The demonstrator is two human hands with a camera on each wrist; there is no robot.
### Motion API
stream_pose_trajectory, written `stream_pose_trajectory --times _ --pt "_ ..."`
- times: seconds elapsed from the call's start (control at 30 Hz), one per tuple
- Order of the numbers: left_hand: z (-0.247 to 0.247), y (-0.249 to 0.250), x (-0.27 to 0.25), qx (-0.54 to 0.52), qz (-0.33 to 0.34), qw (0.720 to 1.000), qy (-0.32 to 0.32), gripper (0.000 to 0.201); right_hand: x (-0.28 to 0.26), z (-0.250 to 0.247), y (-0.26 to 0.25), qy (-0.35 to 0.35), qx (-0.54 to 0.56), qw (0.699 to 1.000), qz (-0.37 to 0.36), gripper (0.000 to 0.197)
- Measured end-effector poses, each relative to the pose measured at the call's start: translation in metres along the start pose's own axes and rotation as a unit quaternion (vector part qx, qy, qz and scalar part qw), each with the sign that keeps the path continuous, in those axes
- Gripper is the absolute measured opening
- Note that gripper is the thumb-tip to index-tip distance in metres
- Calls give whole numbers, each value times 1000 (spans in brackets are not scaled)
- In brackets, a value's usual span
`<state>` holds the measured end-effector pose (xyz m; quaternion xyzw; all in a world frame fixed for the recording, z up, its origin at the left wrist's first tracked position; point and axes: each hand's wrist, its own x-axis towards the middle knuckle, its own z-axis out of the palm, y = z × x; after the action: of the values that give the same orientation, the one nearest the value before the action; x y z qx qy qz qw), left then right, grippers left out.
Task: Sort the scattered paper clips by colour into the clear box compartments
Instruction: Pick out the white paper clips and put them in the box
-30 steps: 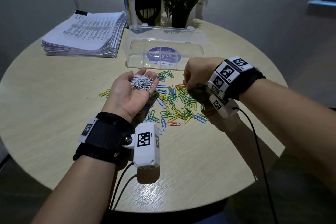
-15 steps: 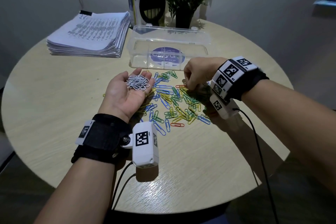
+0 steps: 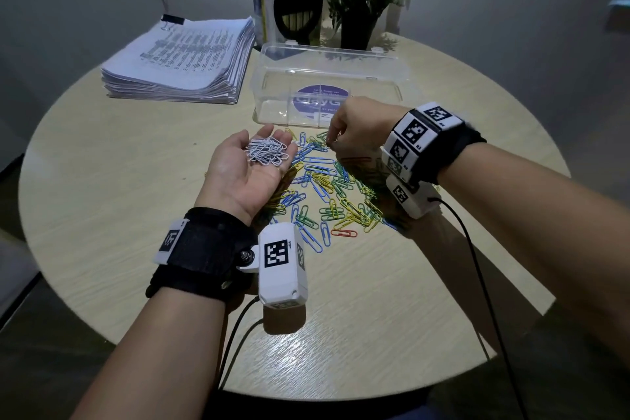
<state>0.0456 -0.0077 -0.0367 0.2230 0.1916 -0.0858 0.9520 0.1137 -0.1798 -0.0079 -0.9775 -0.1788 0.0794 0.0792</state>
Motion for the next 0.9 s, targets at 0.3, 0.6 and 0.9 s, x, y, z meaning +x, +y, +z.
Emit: stream_pose_trajectory --times 0.3,0.6,0.9 --pt "0 0 0 1 -1 1000 -1 39 -11 -13 1 -34 -34 999 10 21" --pt "0 -1 0 6 1 1000 0 39 -9 -12 -1 -75 -32 996 -19 18" --pt "0 -1 -1 9 3 1000 -2 40 -7 -14 1 -40 -34 999 -13 26"
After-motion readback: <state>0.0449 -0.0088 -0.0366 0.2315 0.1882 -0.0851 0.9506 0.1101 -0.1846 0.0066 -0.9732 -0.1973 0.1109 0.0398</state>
